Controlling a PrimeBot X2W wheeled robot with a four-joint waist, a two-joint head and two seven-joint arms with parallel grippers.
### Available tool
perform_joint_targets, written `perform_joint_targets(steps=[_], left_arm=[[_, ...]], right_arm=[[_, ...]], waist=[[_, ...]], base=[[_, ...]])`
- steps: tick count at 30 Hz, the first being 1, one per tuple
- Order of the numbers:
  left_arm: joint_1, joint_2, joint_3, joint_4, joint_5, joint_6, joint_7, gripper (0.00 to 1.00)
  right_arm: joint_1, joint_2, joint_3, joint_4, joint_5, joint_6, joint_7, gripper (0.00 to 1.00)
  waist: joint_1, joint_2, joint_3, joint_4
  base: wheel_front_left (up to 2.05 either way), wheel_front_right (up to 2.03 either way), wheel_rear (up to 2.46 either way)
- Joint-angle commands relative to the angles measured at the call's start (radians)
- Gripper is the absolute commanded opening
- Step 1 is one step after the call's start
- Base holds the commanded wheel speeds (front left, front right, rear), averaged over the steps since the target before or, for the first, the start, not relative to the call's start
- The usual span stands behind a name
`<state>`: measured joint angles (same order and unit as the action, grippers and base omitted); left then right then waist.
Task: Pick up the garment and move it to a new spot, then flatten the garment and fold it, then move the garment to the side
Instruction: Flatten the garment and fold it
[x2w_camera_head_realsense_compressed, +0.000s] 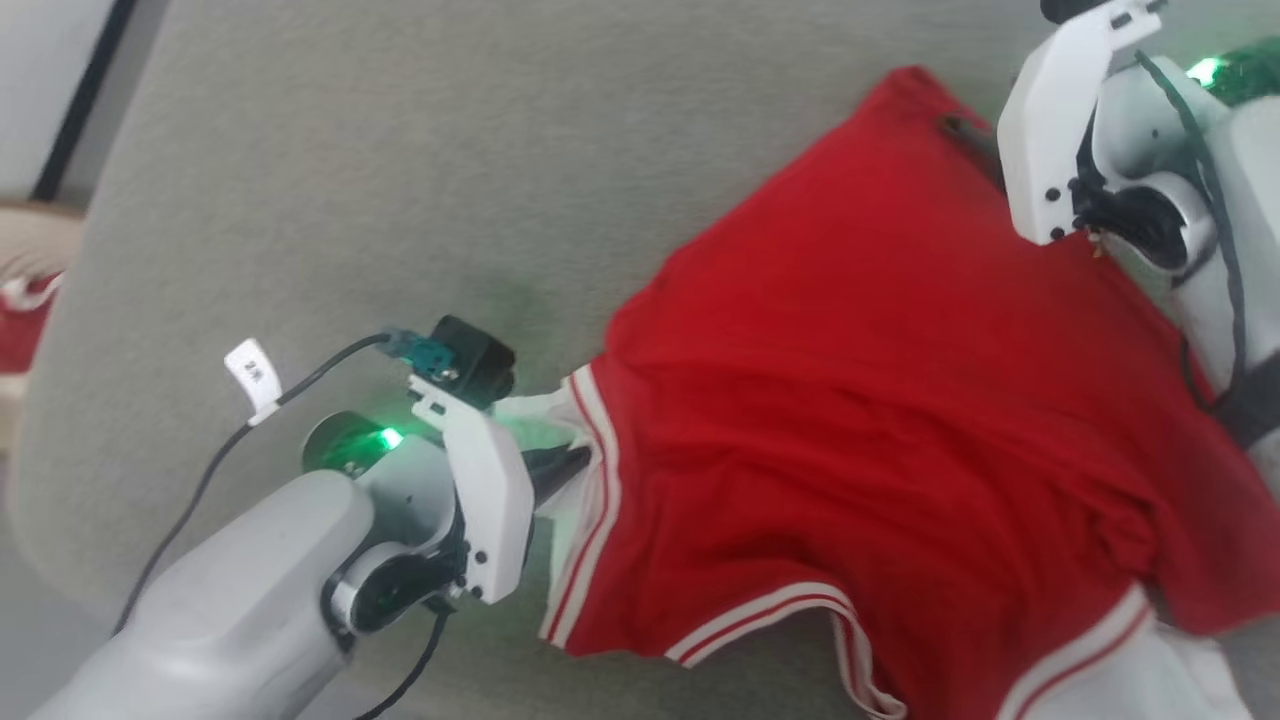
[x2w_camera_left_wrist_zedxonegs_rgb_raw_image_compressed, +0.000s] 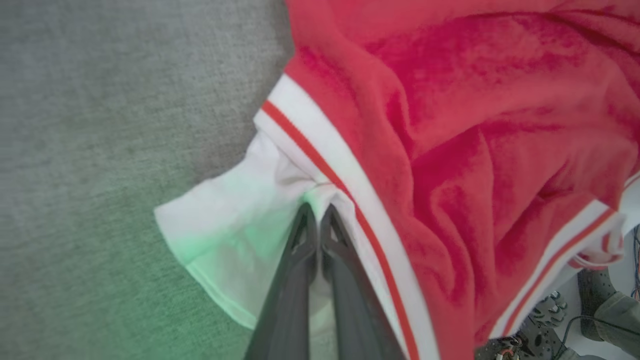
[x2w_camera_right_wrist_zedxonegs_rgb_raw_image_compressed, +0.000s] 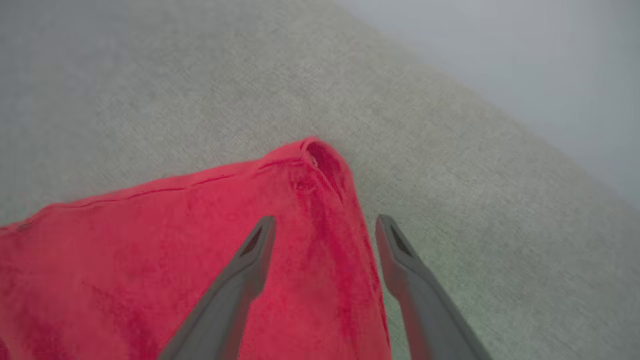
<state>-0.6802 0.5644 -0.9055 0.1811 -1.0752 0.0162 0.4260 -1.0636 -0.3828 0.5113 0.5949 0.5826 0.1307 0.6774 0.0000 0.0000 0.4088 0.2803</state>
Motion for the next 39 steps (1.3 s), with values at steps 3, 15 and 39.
perform_joint_targets(steps=[3,15,39], left_arm=[[-0.020,-0.025,-0.010,0.044,0.002,-0.023,-0.012,0.00],[-0.043,-0.066,-0.009,0.158,-0.006,-0.057,-0.040,0.00],[-0.378,0.124,0.107,0.150,0.071,0.079,0.116,0.00]], right_arm=[[-0.063,-0.005,0.065,0.126,-0.003,0.000,0.025,1.00],[-0.114,0.009,0.221,0.384,0.070,0.000,0.193,0.00],[-0.183,-0.100,0.301,0.146,0.222,0.000,-0.028,0.00]], waist=[[0.0000,0.0000,0.037,0.060],[0.0000,0.0000,0.049,0.090],[0.0000,0.0000,-0.195,-0.160]], base=[[0.00,0.00,0.00],[0.00,0.00,0.00],[0.00,0.00,0.00]])
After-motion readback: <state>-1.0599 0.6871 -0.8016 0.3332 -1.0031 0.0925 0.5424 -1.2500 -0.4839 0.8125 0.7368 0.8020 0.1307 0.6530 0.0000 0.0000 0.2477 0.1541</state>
